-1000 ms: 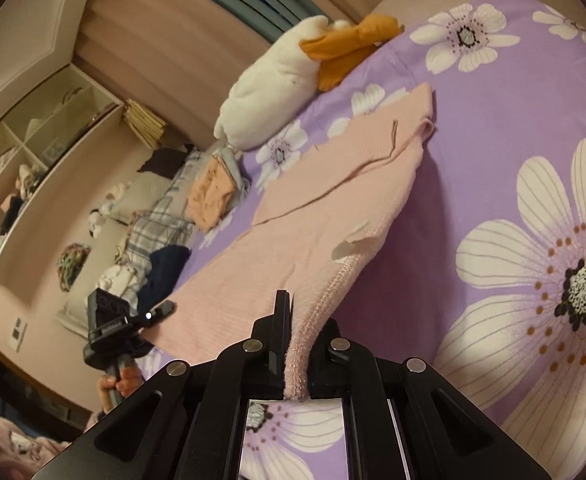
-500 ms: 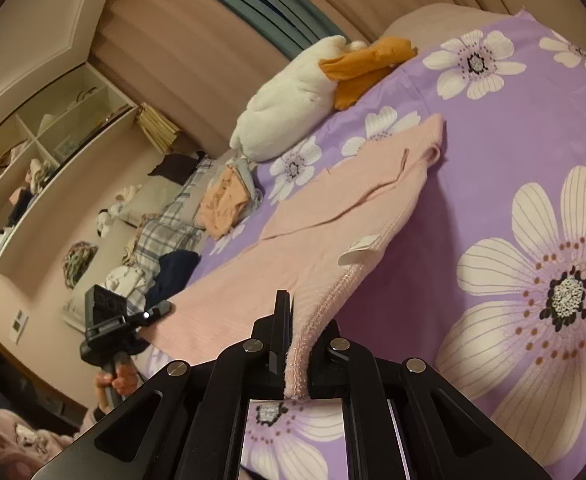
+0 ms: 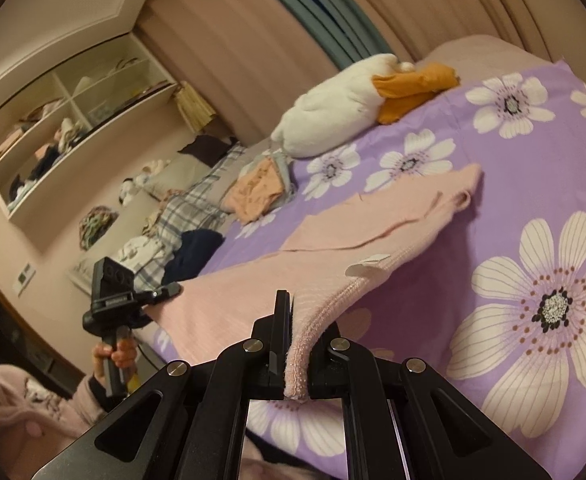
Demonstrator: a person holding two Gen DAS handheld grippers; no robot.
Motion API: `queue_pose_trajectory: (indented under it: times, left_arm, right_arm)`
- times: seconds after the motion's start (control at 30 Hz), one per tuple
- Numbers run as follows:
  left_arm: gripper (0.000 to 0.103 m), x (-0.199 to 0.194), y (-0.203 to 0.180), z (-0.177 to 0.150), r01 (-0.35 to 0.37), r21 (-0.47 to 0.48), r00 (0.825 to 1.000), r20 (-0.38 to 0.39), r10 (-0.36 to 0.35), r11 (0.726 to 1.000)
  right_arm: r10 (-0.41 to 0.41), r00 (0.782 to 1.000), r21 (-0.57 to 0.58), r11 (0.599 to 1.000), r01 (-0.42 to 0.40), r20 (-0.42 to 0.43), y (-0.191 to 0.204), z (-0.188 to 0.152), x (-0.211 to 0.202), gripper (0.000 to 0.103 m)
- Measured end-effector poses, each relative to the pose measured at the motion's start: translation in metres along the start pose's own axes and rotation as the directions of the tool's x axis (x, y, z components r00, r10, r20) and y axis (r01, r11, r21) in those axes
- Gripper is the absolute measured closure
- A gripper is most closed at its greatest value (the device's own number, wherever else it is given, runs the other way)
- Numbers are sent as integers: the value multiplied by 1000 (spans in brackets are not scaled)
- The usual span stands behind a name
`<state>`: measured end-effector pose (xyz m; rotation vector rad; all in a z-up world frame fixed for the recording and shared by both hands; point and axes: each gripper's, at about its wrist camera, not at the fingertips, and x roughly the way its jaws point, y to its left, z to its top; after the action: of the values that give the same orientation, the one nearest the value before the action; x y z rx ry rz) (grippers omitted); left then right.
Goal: Fold small clothes
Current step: 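Grasp the hem with the left tool while the right tool grasps it, fold toward the collar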
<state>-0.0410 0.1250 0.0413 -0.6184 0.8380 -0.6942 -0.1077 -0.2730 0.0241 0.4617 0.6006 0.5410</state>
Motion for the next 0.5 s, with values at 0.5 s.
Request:
queue_pose_trajectory:
  times: [0.5]
  left_arm:
    - [102,34,30,40,-21,-112,999,-27,18,993]
  right_arm:
    - [11,1000,83,996,-11,6,-32,32,20,96]
